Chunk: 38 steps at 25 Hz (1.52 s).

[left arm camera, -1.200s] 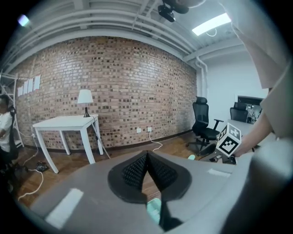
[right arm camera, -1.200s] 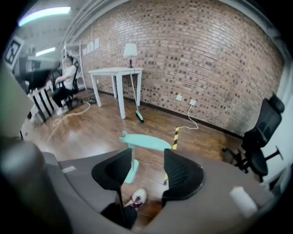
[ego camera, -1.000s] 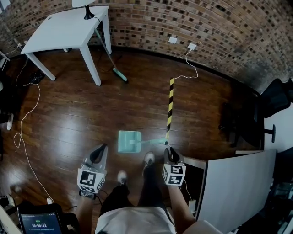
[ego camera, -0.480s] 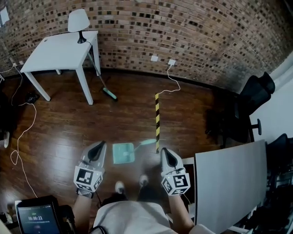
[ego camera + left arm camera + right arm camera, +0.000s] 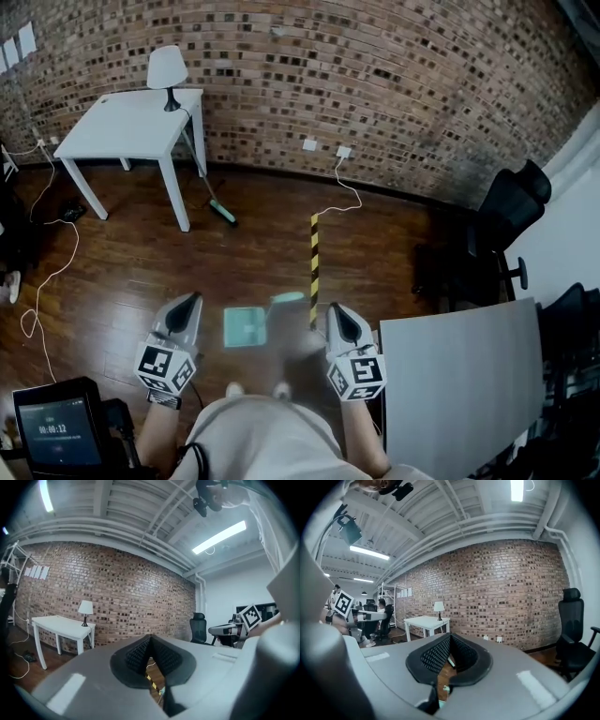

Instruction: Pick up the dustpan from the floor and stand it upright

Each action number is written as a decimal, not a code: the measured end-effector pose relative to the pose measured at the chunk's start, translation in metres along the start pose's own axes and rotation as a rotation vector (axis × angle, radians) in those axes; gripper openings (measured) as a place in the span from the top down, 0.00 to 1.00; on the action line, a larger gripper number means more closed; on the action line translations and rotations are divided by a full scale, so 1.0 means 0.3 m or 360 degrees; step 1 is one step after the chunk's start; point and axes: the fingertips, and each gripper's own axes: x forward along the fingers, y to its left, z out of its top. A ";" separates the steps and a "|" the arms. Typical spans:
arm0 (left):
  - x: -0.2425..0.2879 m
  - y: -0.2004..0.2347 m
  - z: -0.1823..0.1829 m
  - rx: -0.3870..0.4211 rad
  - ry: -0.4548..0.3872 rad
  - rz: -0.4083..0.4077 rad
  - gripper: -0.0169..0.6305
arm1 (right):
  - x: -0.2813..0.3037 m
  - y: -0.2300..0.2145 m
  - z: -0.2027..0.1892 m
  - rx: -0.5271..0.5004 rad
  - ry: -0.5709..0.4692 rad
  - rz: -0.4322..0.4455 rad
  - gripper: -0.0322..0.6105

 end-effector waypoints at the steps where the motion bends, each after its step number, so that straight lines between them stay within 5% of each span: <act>1: -0.008 -0.015 0.005 0.0016 -0.0003 0.0006 0.97 | -0.016 -0.002 0.022 -0.0013 -0.0025 0.0008 0.93; 9: -0.008 -0.114 0.076 0.0147 -0.0062 -0.0060 0.97 | -0.110 -0.051 0.091 0.0019 -0.0129 -0.0045 0.93; 15: -0.066 -0.102 0.074 0.0106 -0.0077 -0.0053 0.97 | -0.135 -0.021 0.072 0.0024 -0.0114 -0.0070 0.93; 28: -0.269 -0.023 -0.046 0.0103 0.0076 -0.0068 0.97 | -0.255 0.157 0.040 0.0028 -0.0072 -0.0121 0.93; 38: -0.553 -0.417 -0.060 0.0174 0.0011 -0.0118 0.97 | -0.655 0.167 -0.008 0.0036 -0.0187 -0.0061 0.93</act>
